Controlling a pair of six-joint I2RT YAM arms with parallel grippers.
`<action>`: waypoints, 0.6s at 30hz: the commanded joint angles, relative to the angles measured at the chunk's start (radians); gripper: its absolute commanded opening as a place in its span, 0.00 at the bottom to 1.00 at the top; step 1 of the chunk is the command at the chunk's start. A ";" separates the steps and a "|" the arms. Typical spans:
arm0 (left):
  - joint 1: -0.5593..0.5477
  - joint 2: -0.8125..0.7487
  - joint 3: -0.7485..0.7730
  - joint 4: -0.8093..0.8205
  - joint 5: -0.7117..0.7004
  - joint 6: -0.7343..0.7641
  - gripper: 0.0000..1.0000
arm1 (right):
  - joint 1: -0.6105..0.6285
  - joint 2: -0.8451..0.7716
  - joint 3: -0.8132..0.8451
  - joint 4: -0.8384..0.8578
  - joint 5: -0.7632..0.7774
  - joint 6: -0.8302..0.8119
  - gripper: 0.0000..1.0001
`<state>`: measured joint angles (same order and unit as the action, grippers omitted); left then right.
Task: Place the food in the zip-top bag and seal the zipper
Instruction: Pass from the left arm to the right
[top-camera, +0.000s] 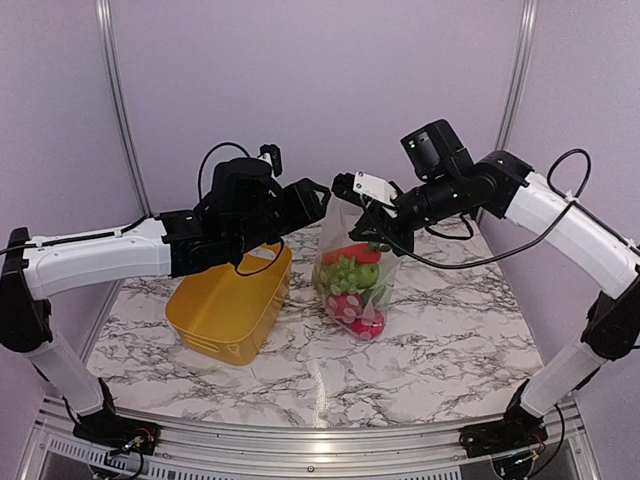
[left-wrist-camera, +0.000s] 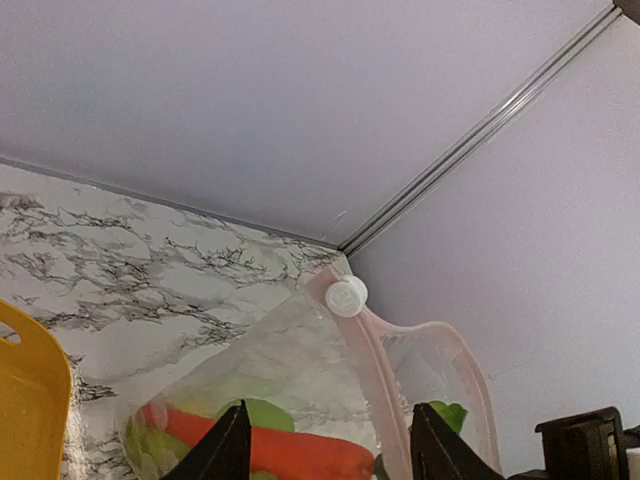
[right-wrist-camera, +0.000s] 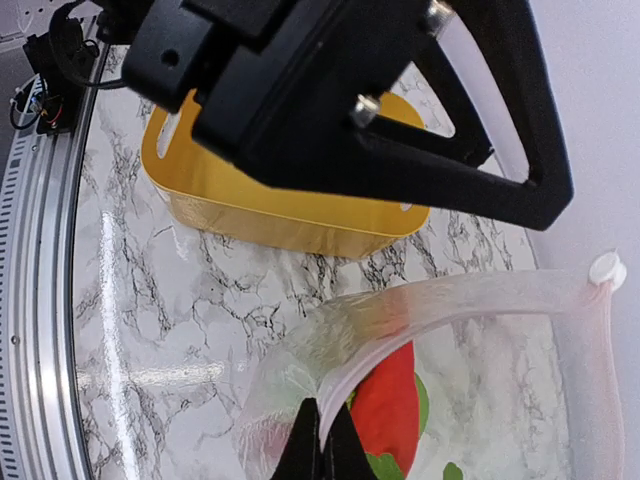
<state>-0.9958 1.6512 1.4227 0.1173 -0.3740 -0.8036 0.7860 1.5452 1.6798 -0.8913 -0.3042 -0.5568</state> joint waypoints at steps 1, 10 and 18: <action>-0.001 -0.218 -0.169 0.137 0.027 0.427 0.74 | -0.008 -0.127 0.018 -0.067 -0.058 -0.189 0.00; 0.073 -0.318 -0.445 0.271 0.331 0.621 0.85 | -0.032 -0.117 -0.032 -0.184 -0.189 -0.283 0.00; 0.152 -0.111 -0.357 0.381 0.668 0.503 0.87 | -0.031 -0.116 -0.007 -0.243 -0.272 -0.298 0.00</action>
<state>-0.8646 1.4628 1.0073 0.4126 0.0715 -0.2737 0.7597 1.4342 1.6390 -1.0794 -0.5137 -0.8284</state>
